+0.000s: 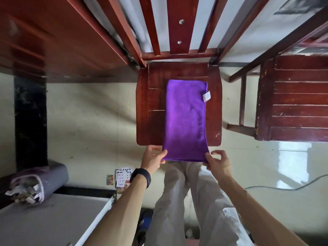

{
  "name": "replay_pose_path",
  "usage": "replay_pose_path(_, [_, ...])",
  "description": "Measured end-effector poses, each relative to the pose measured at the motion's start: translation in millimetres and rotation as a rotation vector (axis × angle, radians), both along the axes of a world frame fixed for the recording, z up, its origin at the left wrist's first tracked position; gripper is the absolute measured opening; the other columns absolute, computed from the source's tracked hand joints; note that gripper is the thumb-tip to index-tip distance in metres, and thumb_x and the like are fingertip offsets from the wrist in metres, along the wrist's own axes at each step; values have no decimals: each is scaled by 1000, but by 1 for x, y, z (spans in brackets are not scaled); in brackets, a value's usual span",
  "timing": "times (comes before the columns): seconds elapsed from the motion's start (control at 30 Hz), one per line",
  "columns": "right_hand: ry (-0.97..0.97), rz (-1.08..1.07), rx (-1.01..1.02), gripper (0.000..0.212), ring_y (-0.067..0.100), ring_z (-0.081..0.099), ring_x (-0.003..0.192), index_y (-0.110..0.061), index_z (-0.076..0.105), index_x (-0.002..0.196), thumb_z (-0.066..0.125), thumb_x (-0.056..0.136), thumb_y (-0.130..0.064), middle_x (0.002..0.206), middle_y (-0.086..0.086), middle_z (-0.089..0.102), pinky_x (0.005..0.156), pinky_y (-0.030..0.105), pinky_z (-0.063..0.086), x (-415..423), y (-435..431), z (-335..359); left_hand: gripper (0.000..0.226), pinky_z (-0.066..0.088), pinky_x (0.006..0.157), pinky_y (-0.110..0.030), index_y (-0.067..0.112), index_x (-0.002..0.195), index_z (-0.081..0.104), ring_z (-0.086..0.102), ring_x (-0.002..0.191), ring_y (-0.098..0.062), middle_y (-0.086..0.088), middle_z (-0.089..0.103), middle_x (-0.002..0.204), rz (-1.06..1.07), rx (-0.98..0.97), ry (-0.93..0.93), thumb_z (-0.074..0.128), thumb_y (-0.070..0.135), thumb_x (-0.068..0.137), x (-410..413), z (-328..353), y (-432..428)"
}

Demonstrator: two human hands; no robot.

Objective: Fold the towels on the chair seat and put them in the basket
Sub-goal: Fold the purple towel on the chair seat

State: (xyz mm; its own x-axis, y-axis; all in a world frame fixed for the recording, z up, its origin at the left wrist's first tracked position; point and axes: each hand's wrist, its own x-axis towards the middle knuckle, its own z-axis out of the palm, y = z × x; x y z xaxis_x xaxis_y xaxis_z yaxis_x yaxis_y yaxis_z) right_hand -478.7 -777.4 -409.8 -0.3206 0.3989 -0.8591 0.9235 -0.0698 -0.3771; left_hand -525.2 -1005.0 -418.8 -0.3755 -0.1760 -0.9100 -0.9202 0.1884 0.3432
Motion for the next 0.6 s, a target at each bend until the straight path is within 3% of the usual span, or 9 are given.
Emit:
replay_pose_path(0.17, [-30, 62, -37, 13, 25, 67, 67, -27, 61, 88, 59, 92, -15, 74, 13, 74, 76, 48, 57, -2, 1, 23, 15, 36, 43, -18, 25, 91, 57, 60, 56, -20, -5, 64, 85, -68, 49, 51, 65, 12, 90, -2, 25, -4])
replay_pose_path(0.27, [26, 59, -138, 18, 26, 66, 72, -23, 68, 90, 65, 87, -5, 83, 17, 72, 72, 41, 54, -21, 11, 36, 14, 35, 52, -22, 27, 92, 67, 62, 60, -16, 0, 63, 84, -102, 123, 9, 63, 14, 91, -30, 37, -7])
replay_pose_path(0.33, [108, 127, -147, 34, 23, 67, 75, -22, 68, 99, 73, 75, 2, 87, 9, 70, 73, 33, 54, -38, 23, 37, 20, 37, 60, -24, 25, 102, 71, 63, 68, -14, 2, 68, 87, -117, 225, -35, 65, 15, 86, -54, 41, -9])
replay_pose_path(0.4, [163, 254, -109, 43, 14, 70, 74, -22, 68, 105, 75, 75, 7, 85, -1, 73, 74, 29, 54, -57, 33, 33, 36, 39, 66, -25, 24, 110, 69, 64, 76, -12, 3, 73, 91, -199, 276, -10, 70, 17, 75, -78, 41, -11])
replay_pose_path(0.53, [227, 426, 157, 23, 15, 69, 81, -24, 71, 106, 74, 84, -28, 87, -6, 74, 79, 29, 53, -102, 41, 14, 19, 45, 61, -17, 13, 104, 69, 58, 67, -13, -2, 69, 83, -373, 116, 243, 73, 20, 87, -126, 24, -5])
replay_pose_path(0.6, [242, 447, 261, 18, 16, 66, 82, -28, 70, 104, 69, 88, -36, 85, -9, 68, 80, 28, 48, -127, 43, 2, 21, 50, 72, -26, 13, 99, 70, 60, 70, -13, -1, 68, 83, -415, 26, 343, 73, 30, 87, -148, 6, -1])
